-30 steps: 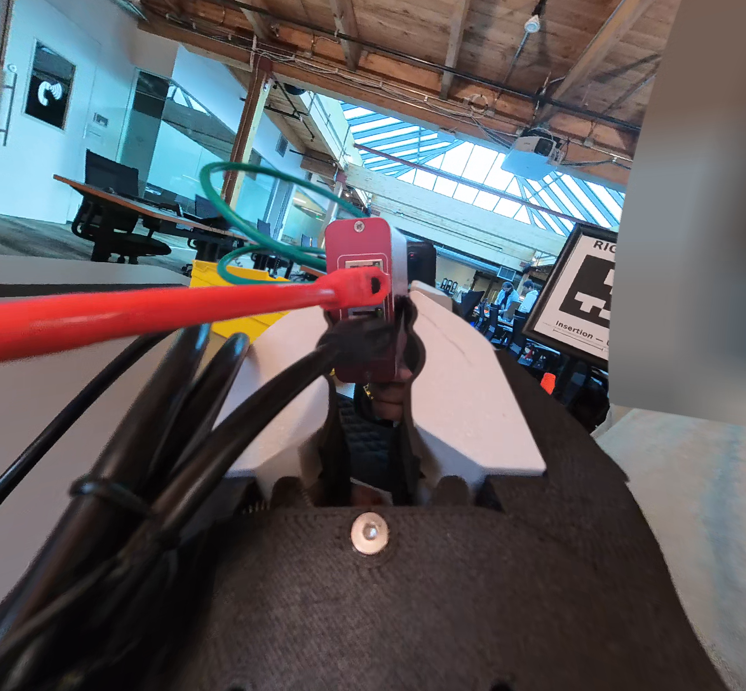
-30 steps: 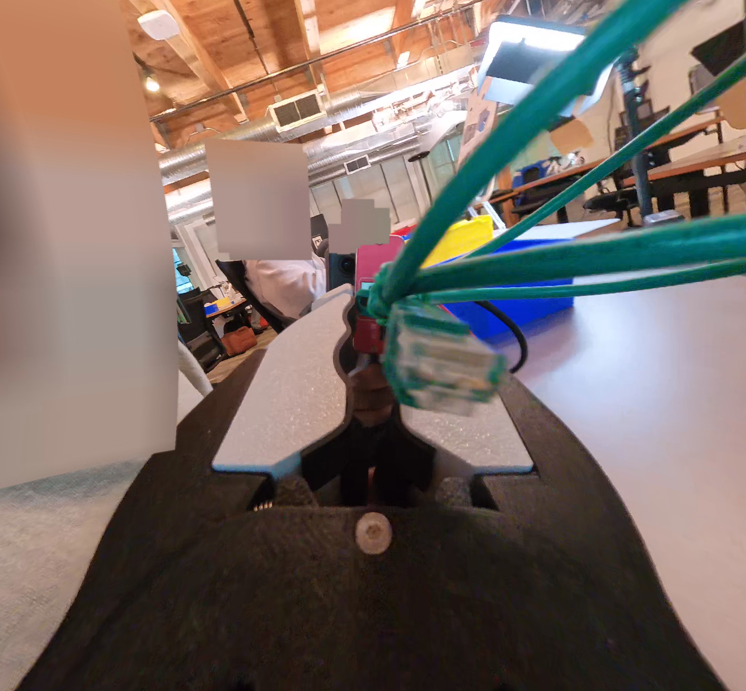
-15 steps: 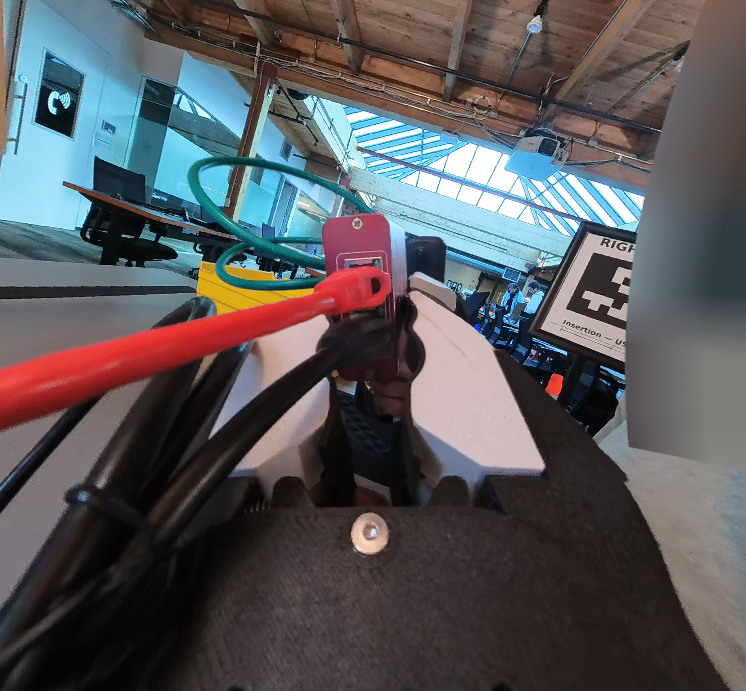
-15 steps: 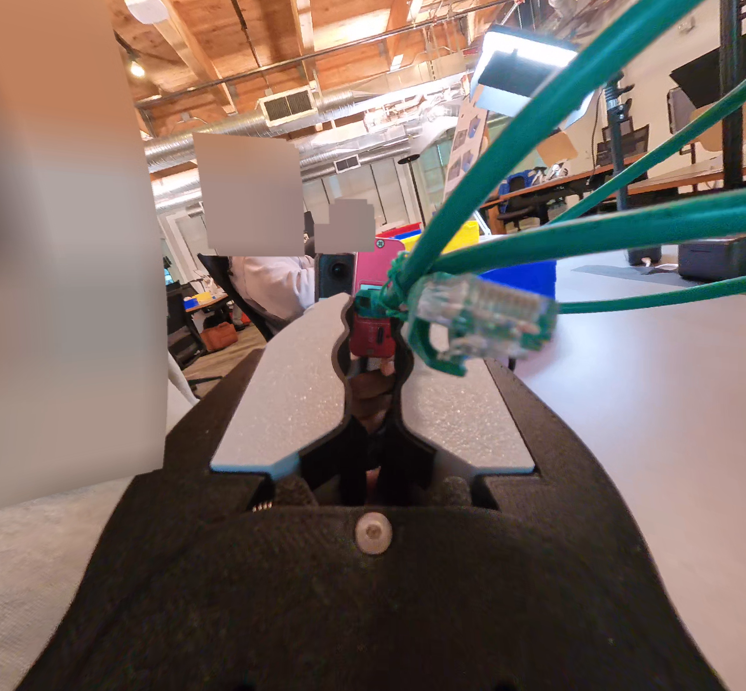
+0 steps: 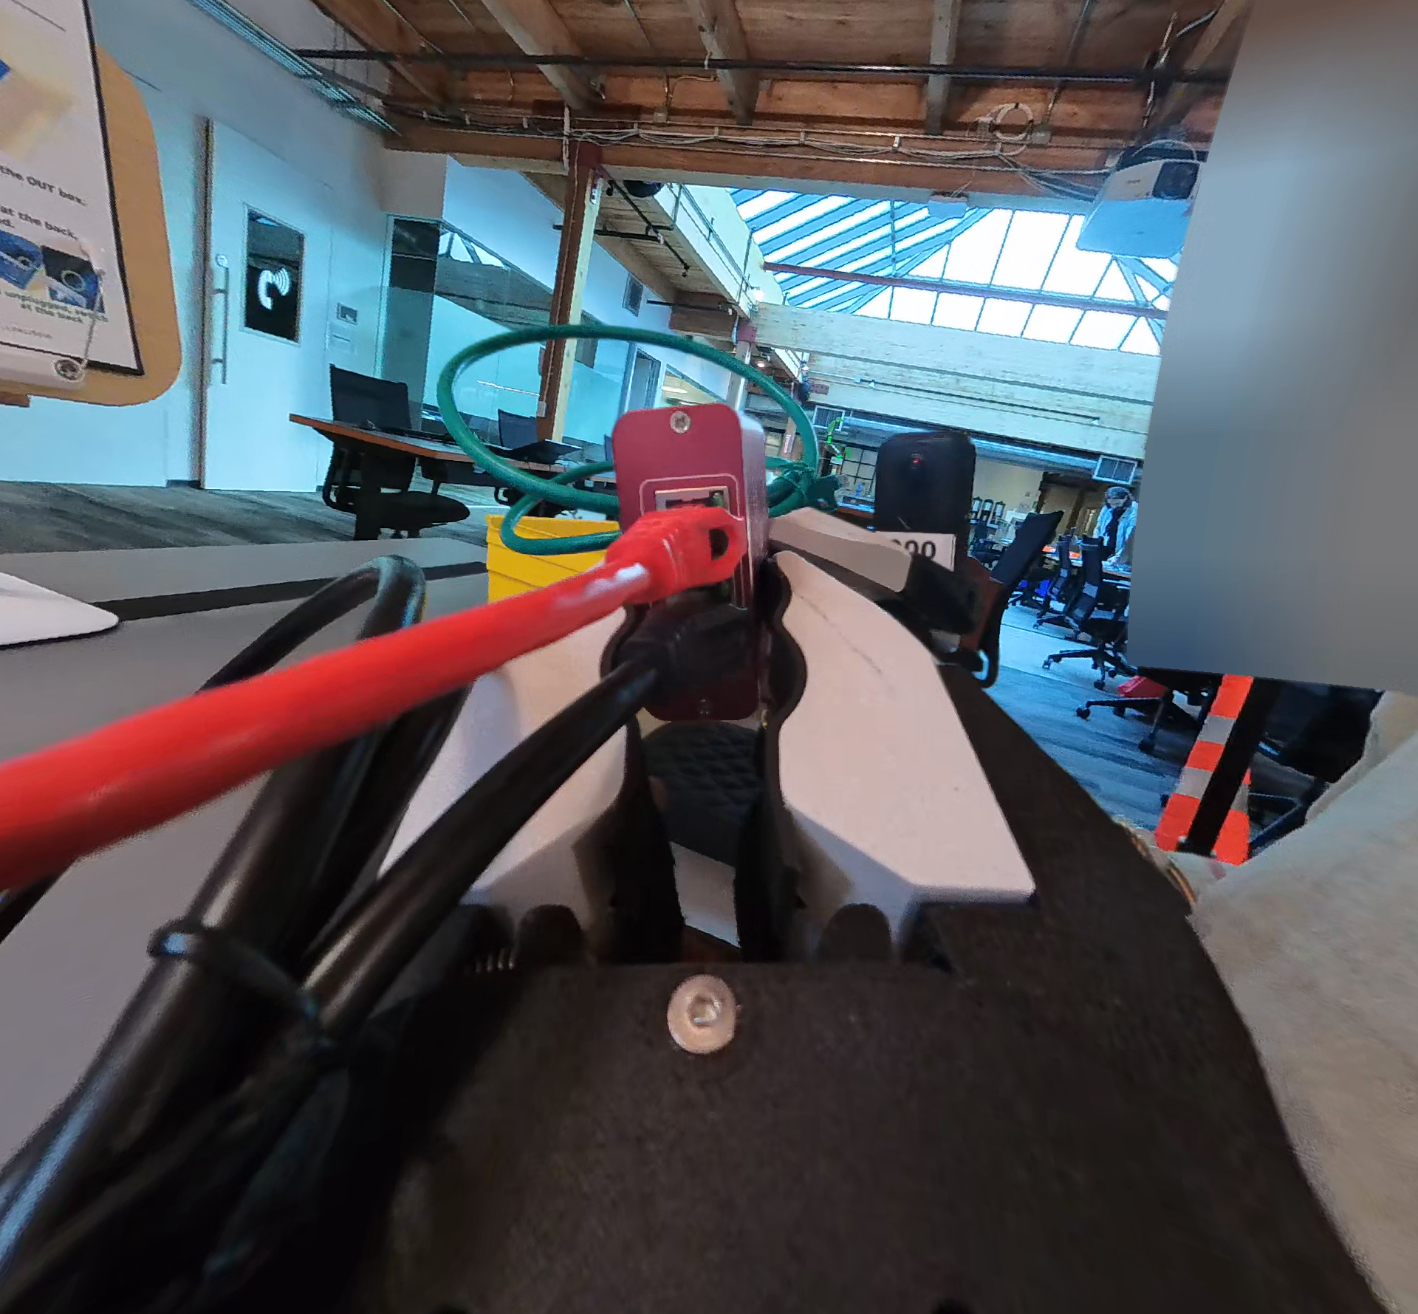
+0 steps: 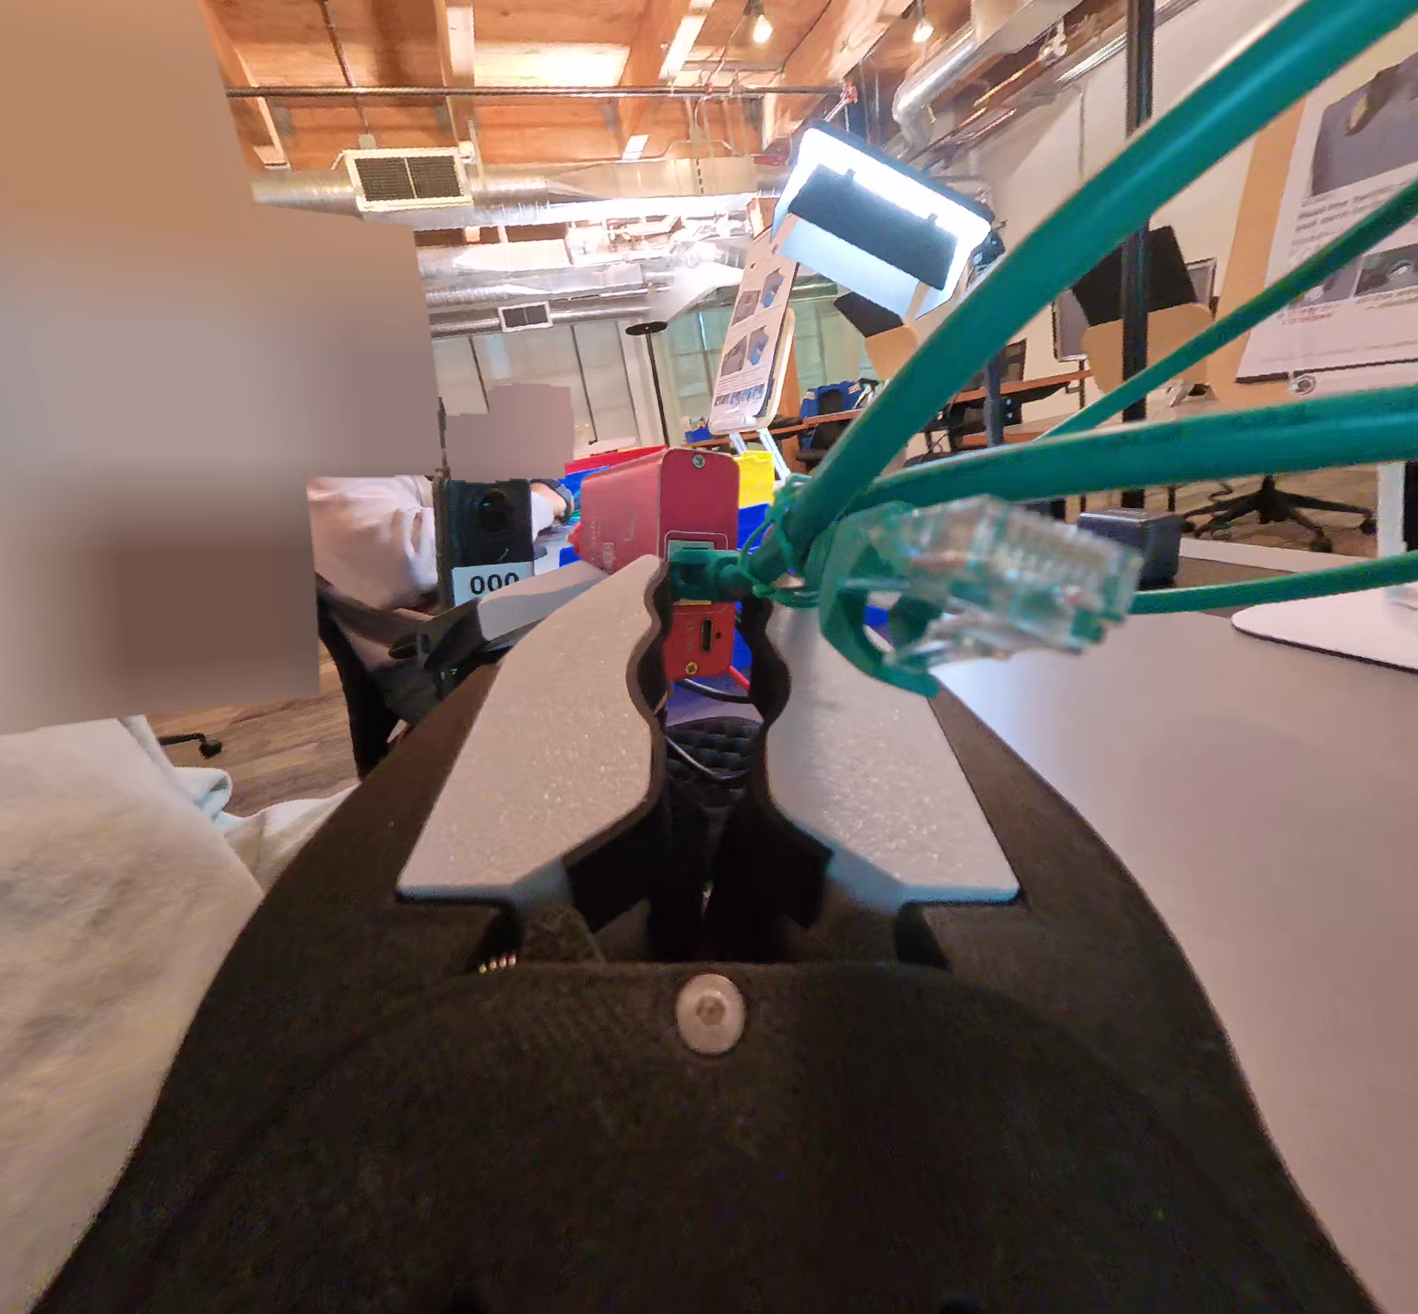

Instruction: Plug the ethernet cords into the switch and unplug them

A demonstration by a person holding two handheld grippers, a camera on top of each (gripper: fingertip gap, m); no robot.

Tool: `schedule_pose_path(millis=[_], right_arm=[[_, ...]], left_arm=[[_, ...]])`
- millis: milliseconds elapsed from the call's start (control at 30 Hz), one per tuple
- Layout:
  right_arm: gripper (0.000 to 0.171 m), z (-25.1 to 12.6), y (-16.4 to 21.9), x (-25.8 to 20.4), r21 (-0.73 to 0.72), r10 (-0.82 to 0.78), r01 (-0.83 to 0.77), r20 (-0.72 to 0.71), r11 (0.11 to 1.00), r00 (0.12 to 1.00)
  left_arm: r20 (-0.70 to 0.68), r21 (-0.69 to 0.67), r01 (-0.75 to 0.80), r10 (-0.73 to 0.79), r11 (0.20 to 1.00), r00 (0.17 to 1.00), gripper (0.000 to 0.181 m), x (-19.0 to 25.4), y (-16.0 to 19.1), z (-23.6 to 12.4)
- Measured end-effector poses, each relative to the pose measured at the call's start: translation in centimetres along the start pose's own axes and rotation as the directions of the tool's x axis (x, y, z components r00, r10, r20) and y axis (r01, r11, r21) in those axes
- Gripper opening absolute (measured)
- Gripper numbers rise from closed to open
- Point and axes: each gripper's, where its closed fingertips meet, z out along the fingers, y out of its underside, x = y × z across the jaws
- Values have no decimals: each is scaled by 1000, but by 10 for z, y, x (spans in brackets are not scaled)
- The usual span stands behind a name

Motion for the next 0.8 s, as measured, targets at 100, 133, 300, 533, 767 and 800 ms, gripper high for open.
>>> schedule_pose_path(millis=[100,133,300,533,767,800], right_arm=[[17,-1,-1,1,19,-25,26,-26,999,999],[17,0,-2,0,20,-35,36,-31,999,999],[17,1,-5,-6,25,-32,32,-24,999,999],[16,2,-13,-17,52,-37,36,13,998,999],[16,-2,-22,-21,93,-63,64,-12,994,998],[16,-6,-22,-20,109,-35,34,1,993,999]], left_arm=[[12,6,-19,18,1000,1000,29,0,0,1],[10,10,-19,19,1000,1000,29,0,-1,1],[-21,31,-23,23,999,1000,29,4,-5,-1],[-104,85,37,-28,996,994,25,14,-13,-4],[-92,110,-27,37,994,995,28,21,-14,-1],[-54,92,-120,126,988,991,29,23,-12,1]])
